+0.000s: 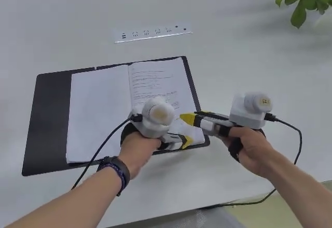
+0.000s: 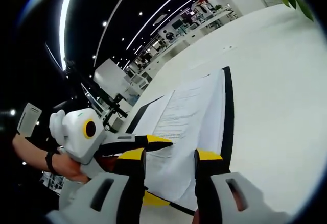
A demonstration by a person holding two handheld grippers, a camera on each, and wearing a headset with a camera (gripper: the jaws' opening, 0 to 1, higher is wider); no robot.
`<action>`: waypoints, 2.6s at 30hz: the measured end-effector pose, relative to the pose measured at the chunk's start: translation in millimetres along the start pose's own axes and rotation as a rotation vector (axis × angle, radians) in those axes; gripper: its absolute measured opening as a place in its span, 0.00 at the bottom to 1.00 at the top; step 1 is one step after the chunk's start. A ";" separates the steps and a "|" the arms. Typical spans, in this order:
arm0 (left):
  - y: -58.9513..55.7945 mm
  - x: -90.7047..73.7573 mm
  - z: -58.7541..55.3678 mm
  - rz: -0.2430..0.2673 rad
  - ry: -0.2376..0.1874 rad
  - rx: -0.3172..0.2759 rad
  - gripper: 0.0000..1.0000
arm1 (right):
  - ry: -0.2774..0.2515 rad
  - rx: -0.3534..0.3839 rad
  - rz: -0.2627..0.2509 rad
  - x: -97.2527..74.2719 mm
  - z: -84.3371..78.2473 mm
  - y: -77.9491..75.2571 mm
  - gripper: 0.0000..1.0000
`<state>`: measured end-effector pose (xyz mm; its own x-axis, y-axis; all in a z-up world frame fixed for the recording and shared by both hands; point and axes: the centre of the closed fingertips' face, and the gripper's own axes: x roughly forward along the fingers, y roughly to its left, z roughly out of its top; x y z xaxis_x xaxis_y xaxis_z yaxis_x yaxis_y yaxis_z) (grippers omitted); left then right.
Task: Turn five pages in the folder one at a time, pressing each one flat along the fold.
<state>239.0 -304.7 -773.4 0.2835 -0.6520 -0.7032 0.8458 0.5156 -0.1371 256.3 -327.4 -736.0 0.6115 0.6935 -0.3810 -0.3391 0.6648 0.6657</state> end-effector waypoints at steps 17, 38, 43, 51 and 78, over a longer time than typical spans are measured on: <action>24.2 -67.3 -7.6 0.090 -0.068 -0.060 0.72 | -0.070 0.048 -0.004 -0.7 2.3 14.0 0.00; 61.0 -137.3 -36.2 0.204 -0.149 -0.189 0.74 | -0.081 -0.014 0.045 17.1 18.4 60.3 0.00; 69.3 -150.3 -45.4 0.226 -0.163 -0.213 0.74 | -0.084 -0.021 0.060 25.3 21.8 67.6 0.00; 82.8 -171.9 -59.4 0.265 -0.184 -0.249 0.75 | -0.064 -0.064 0.082 37.6 24.1 85.4 0.00; 107.5 -226.5 -102.3 0.353 -0.206 -0.308 0.76 | 0.024 -0.114 0.209 99.8 1.8 159.1 0.00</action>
<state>219.4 -44.8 -700.2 0.6375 -0.4888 -0.5956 0.5189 0.8438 -0.1371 264.6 -153.0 -667.0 0.5026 0.8249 -0.2586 -0.5358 0.5321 0.6556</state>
